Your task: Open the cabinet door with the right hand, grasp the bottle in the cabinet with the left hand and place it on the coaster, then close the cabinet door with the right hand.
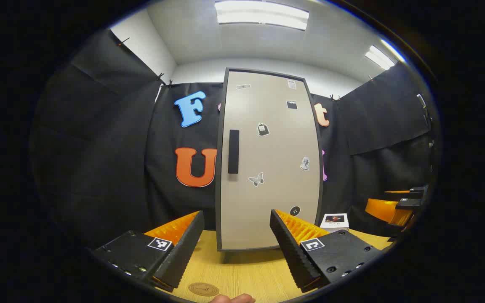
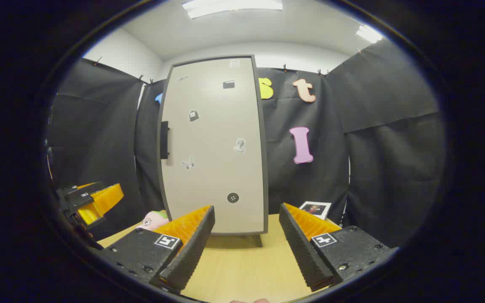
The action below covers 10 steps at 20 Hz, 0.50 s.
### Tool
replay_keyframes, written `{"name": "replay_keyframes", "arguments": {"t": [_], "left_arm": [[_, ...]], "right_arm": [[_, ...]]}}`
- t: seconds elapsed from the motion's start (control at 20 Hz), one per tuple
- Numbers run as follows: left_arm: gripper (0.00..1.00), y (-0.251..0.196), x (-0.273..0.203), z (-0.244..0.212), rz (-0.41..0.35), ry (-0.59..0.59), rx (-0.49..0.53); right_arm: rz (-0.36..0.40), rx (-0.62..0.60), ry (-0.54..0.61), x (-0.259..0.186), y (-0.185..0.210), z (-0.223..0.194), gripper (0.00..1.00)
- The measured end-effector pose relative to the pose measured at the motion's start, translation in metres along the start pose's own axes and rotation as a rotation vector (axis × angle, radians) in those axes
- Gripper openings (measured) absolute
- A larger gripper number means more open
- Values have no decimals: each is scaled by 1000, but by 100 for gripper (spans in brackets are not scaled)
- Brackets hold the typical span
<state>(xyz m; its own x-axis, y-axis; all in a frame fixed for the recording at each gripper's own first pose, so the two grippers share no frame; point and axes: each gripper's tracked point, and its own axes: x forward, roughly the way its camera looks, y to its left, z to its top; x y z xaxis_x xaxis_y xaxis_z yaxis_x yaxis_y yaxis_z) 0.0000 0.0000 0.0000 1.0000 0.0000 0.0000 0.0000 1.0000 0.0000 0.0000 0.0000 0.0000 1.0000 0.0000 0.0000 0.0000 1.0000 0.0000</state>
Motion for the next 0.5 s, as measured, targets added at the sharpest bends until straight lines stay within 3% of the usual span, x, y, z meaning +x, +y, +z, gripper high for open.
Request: {"name": "replay_keyframes", "arguments": {"t": [0.1, 0.15, 0.5], "left_arm": [[95, -3, -2, 2, -4, -3, 9], [95, -3, -1, 2, -4, -3, 14], [95, -10, -3, 1, -16, 0, 17]], "right_arm": [[-1, 4, -4, 0, -1, 0, 94], [-2, 8, -6, -1, -2, 1, 99], [-9, 17, -10, -4, -7, 1, 99]]}}
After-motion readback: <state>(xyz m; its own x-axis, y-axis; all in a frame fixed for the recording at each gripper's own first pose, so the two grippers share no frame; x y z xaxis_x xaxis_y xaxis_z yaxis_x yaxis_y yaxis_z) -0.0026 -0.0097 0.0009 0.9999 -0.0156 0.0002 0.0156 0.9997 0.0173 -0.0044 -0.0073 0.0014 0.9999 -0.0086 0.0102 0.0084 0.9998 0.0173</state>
